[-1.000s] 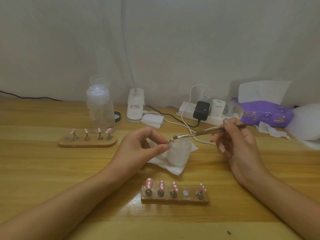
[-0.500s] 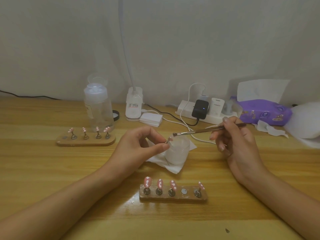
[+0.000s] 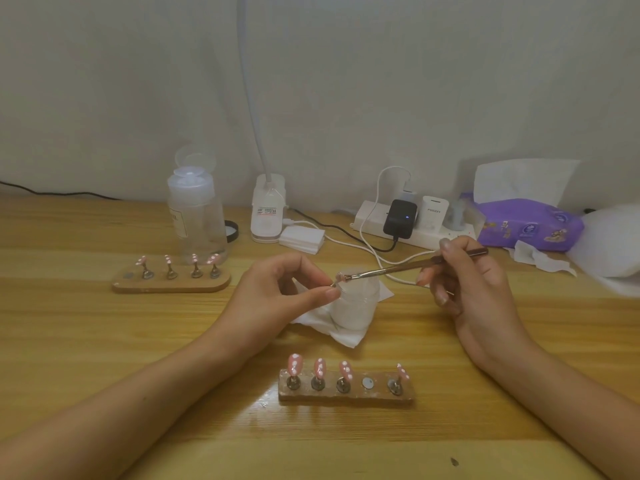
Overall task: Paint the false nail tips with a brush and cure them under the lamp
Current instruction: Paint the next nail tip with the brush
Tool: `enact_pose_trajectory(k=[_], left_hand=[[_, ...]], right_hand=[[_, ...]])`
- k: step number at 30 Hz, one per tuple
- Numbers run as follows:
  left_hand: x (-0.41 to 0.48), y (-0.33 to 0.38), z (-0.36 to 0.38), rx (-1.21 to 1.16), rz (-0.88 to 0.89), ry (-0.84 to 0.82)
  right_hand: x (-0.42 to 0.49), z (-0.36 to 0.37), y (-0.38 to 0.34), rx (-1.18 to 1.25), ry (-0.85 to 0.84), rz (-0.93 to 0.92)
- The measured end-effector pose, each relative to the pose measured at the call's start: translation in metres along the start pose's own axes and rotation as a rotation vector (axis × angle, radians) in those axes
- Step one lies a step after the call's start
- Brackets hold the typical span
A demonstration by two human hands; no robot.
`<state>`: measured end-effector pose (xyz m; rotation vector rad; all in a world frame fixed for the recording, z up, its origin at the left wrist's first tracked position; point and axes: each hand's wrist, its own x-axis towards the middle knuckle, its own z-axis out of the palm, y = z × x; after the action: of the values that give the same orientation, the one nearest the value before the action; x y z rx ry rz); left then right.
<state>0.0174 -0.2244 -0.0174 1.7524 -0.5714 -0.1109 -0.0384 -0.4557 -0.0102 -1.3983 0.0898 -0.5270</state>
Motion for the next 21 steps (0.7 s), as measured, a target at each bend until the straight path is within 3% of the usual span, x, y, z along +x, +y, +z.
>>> enact_pose_trajectory(k=[13,17,21], left_hand=[[-0.0003,-0.0016,-0.0015,0.006,0.038,-0.027],[-0.0002,-0.0021,-0.0018,0.0,0.044,-0.029],[0.0003,-0.0022,-0.0012,0.011,0.045,-0.032]], right_hand=[[-0.0015,0.0029,-0.0021,0.005,-0.05,-0.019],[-0.0014,0.0012,-0.002,0.005,0.005,-0.003],[-0.0031,0.0028,-0.0027,-0.002,-0.057,-0.02]])
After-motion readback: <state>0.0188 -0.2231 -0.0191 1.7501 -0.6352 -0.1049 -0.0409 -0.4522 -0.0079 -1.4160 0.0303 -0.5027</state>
